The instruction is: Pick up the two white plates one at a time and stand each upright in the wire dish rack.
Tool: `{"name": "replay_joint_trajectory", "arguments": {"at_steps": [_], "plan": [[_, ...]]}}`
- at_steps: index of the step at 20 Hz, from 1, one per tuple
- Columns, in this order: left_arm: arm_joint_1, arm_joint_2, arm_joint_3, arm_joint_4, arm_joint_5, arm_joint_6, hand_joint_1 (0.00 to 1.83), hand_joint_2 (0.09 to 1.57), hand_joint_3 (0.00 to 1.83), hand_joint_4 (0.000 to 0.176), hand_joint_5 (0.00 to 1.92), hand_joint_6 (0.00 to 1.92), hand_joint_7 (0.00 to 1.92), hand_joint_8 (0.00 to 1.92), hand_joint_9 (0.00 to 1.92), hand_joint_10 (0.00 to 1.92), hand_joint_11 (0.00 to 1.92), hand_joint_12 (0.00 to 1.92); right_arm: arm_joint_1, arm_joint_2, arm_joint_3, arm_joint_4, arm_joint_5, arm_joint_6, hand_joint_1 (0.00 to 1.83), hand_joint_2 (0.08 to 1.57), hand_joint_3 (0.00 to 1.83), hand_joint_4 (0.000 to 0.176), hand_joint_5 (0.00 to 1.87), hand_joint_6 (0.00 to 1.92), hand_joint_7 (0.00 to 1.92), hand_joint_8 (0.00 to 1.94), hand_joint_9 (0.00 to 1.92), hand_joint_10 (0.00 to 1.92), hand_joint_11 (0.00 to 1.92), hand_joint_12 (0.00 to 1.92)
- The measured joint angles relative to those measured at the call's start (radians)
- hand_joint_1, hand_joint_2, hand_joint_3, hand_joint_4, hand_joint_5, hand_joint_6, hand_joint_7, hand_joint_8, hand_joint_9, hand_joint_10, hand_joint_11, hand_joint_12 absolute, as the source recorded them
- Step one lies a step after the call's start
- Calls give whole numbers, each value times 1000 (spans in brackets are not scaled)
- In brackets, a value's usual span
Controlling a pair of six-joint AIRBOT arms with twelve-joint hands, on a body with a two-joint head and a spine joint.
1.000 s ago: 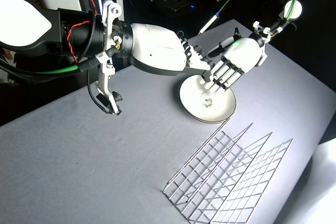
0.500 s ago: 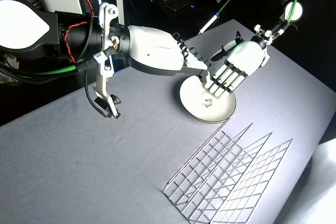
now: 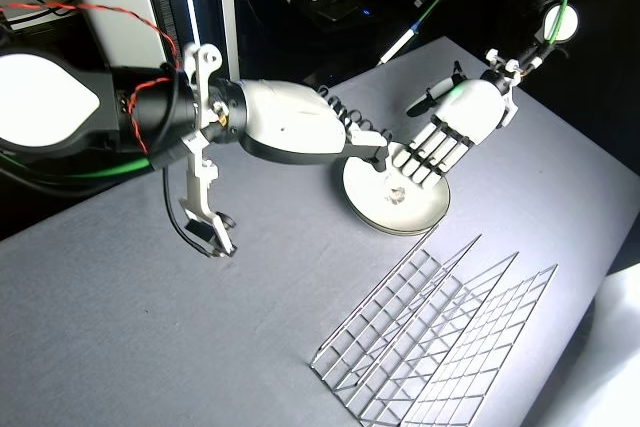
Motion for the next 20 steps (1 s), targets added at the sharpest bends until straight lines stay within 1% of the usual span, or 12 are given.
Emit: {"name": "replay_joint_trajectory", "arguments": {"at_steps": [2, 4, 7, 8, 11, 12, 13, 15, 16, 18, 19, 20], "plan": [[0, 8, 0, 0, -1, 2, 0, 1211, 3, 0, 0, 0, 0, 0, 0, 0, 0, 0, 0, -9, 8, -5, -1, -19, 135, 1263, 1, 0, 308, 0, 297, 0, 290, 0, 0, 808], [7, 9, 1, -2, -6, 2, 0, 1197, 0, 0, 0, 0, 0, 0, 0, 0, 0, 0, -6, -18, 12, -2, -15, -23, 150, 1255, 0, 0, 326, 5, 309, 4, 303, 5, 0, 847], [35, 9, 2, -10, -7, 0, 0, 1190, 0, 0, 0, 0, 0, 0, 0, 0, 0, 0, -13, -38, 23, -6, -27, -30, 139, 1264, 1, 0, 293, 0, 275, 0, 270, 0, 0, 758], [36, 9, 2, -10, -7, 0, 0, 1190, 0, 0, 0, 0, 0, 0, 0, 0, 0, 0, -13, -42, 26, -4, -27, -30, 134, 1264, 0, 0, 298, 2, 281, 2, 277, 3, 0, 777], [48, 3, -3, -21, -2, 3, 0, 1202, 1, 0, 0, 0, 0, 0, 0, 0, 0, 0, -15, -48, 31, 2, -23, -30, 171, 1263, 0, 0, 287, 0, 271, 1, 264, 2, 0, 698], [50, 3, -3, -21, -2, 5, 0, 1204, 2, 0, 0, 0, 0, 0, 0, 0, 0, 0, -15, -48, 32, 2, -24, -30, 212, 1250, 0, 0, 319, 8, 306, 9, 297, 12, 0, 764], [53, 3, -5, -23, 2, 7, 0, 1200, 0, 0, 0, 0, 0, 0, 0, 0, 0, 0, -18, -48, 32, 7, -19, -30, 182, 1254, 0, 0, 320, 7, 310, 7, 299, 11, 0, 779], [65, -2, -12, -35, 10, 8, 0, 1195, 0, 0, 0, 0, 0, 0, 0, 0, 0, 0, -18, -48, 32, 9, -19, -30, 128, 1265, 3, 0, 291, 0, 282, 0, 275, 2, 0, 740], [66, -3, -26, -39, 18, 11, 0, 1187, 0, 0, 0, 0, 0, 0, 0, 0, 0, 0, -18, -48, 32, 11, -18, -30, 162, 1262, 0, 0, 288, 1, 280, 1, 270, 0, 0, 727], [73, -16, -37, -56, 27, 19, 0, 1188, 0, 0, 0, 0, 0, 0, 0, 0, 0, 0, -18, -48, 32, 14, -6, -30, 287, 1243, 0, 0, 298, 3, 284, 1, 276, 2, 0, 745], [72, -22, -45, -58, 32, 19, 0, 1187, 0, 0, 0, 0, 0, 0, 0, 0, 0, 0, -18, -48, 32, 13, -5, -30, 480, 1224, 0, 0, 286, 2, 259, 2, 249, 3, 0, 677], [73, -30, -48, -65, 35, 21, 0, 1186, 0, 0, 0, 0, 0, 0, 0, 0, 0, 0, -18, -48, 32, 13, -5, -30, 625, 1205, 0, 0, 276, 2, 240, 3, 232, 3, 0, 654]]}}
